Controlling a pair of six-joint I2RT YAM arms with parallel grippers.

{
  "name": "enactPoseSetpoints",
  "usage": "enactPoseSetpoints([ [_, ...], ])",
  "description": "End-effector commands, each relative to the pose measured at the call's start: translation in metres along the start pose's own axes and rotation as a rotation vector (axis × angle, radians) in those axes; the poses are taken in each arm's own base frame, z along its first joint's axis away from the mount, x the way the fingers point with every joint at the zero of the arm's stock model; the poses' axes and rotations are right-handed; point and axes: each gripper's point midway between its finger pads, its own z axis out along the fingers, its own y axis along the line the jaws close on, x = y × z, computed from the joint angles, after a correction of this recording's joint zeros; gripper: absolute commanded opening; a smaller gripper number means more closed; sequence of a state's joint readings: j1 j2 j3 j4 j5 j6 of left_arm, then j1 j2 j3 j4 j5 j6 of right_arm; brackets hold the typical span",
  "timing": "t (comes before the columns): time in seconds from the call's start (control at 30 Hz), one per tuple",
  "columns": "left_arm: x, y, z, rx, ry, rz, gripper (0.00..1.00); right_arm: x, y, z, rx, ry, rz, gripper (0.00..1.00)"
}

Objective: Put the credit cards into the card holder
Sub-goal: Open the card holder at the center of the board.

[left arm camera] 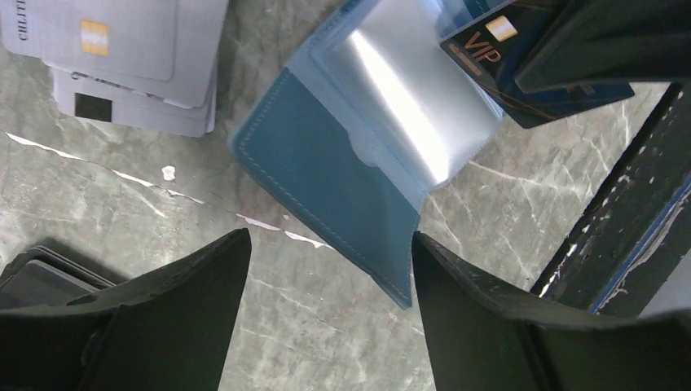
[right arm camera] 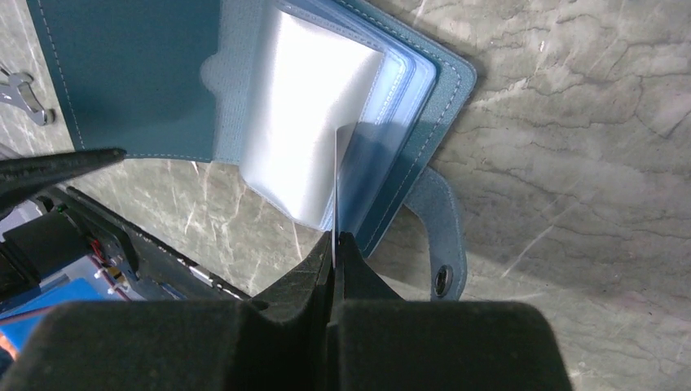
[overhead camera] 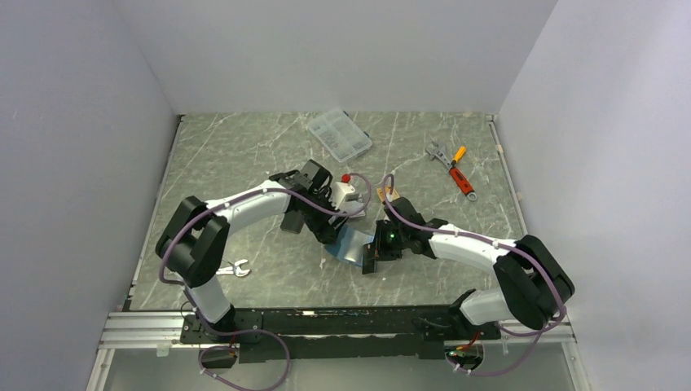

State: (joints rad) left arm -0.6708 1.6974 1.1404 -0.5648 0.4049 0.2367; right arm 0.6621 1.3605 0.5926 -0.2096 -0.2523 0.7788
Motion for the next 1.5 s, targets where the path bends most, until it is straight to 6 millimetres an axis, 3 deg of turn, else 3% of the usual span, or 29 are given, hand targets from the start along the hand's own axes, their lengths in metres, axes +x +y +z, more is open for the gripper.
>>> enactPoseSetpoints([
  [0.0, -0.014, -0.002, -0.001, 0.089, -0.029, -0.089, 0.75, 0.003, -0.006, 0.0, 0.012, -0.012, -0.004, 0.0],
  [0.17, -0.012, -0.002, 0.006, 0.142, -0.021, -0.134, 0.61, 0.005, -0.005, -0.002, -0.006, -0.015, -0.006, 0.0],
  [0.43, -0.012, -0.007, 0.003, 0.209, -0.037, -0.179, 0.11, 0.01, 0.005, -0.007, -0.083, -0.008, -0.041, 0.0],
  [0.5, -0.01, -0.007, 0.002, 0.21, -0.035, -0.184, 0.02, 0.011, 0.007, -0.008, -0.1, -0.01, -0.048, 0.0],
  [1.07, -0.002, -0.008, 0.0, 0.205, -0.021, -0.187, 0.0, 0.007, 0.011, -0.009, -0.117, -0.004, -0.038, 0.0],
  [1.47, -0.003, -0.009, -0.006, 0.195, -0.041, -0.166, 0.01, 0.021, 0.001, 0.0, -0.103, 0.054, 0.004, 0.0],
])
